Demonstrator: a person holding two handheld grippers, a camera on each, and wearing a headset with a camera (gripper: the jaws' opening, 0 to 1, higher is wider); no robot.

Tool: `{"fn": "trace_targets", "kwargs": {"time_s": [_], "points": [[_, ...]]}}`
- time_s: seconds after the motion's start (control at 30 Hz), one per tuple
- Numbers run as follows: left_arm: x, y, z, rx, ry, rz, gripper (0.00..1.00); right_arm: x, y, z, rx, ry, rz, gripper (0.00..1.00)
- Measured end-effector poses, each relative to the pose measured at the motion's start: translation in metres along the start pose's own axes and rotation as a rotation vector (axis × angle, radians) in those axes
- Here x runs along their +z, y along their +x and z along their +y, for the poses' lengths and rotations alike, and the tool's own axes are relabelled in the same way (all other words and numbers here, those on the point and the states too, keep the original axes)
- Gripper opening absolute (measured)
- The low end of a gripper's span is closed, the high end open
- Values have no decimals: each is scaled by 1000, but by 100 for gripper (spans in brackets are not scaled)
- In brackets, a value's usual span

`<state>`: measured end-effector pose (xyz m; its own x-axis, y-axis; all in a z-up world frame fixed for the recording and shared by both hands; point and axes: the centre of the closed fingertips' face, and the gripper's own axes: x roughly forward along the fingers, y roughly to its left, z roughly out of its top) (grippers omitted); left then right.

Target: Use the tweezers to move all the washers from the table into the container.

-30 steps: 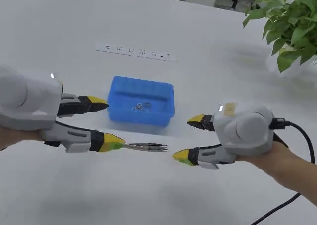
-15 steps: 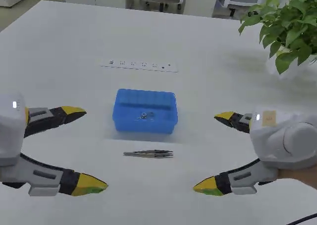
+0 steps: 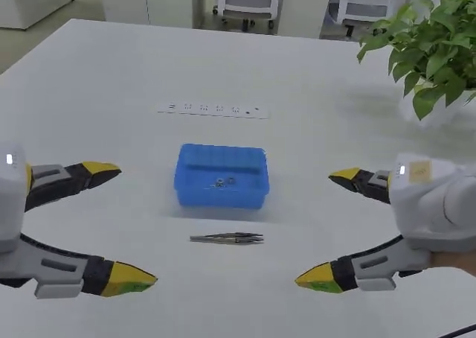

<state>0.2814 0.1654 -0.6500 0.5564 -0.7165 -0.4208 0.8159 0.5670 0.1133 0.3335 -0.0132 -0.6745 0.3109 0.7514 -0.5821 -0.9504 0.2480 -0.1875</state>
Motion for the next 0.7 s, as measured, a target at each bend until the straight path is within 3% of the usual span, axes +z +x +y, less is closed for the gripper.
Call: {"fn": "trace_targets", "kwargs": {"time_s": [0.23,0.7], "points": [[-1,-2,-4,-12,16,26,100,6,-4,5,8,-6,-2,99],[7,-4,2,-7,26,9,100,7,-8,7,10,2,4,99]]}}
